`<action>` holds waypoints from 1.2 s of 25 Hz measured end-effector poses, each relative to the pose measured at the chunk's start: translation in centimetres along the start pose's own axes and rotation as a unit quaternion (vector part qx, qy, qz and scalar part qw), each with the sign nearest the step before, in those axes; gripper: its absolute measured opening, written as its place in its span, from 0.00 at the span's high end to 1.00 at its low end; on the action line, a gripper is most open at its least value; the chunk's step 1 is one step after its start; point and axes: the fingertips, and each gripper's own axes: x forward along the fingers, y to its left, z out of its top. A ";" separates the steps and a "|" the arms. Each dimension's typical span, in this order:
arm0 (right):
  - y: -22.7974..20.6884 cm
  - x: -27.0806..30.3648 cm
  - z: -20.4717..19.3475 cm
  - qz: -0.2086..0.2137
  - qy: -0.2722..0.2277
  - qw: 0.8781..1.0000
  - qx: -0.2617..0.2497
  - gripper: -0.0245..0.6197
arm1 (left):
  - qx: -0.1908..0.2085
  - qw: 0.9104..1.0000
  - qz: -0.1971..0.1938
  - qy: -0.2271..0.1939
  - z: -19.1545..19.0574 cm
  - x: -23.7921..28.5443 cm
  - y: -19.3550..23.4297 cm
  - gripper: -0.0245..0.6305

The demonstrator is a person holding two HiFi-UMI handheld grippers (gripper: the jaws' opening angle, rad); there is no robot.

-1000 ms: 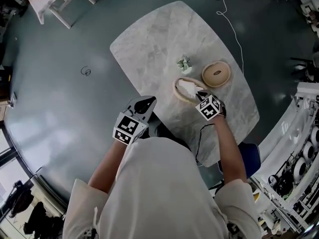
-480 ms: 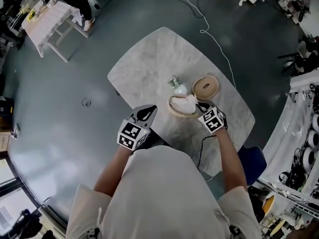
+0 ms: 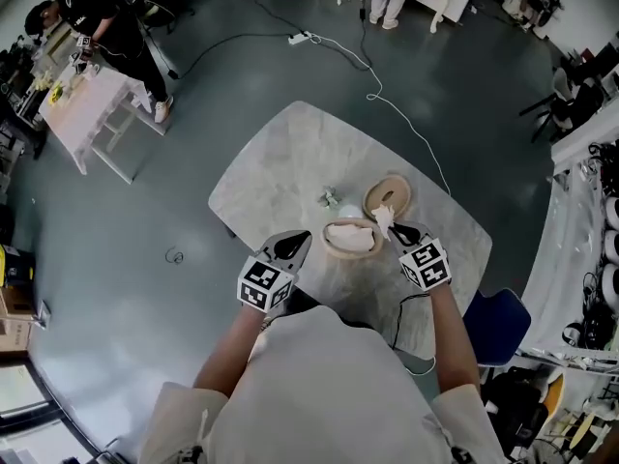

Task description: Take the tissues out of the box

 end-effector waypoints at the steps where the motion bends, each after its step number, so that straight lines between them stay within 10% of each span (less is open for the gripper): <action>1: 0.0 -0.7 0.5 -0.006 -0.011 1.000 0.007 0.88 | 0.001 1.000 -0.004 -0.001 0.2 0.0 0.0 0.95; 16: 0.5 -12.5 5.1 -0.106 -0.190 0.969 0.117 0.88 | 0.028 0.998 -0.052 -0.032 4.9 0.3 -2.7 0.95; 30: -0.5 -19.6 4.5 -0.181 -0.247 0.941 0.146 0.88 | 0.050 0.995 -0.056 -0.061 8.1 -1.1 -4.1 0.95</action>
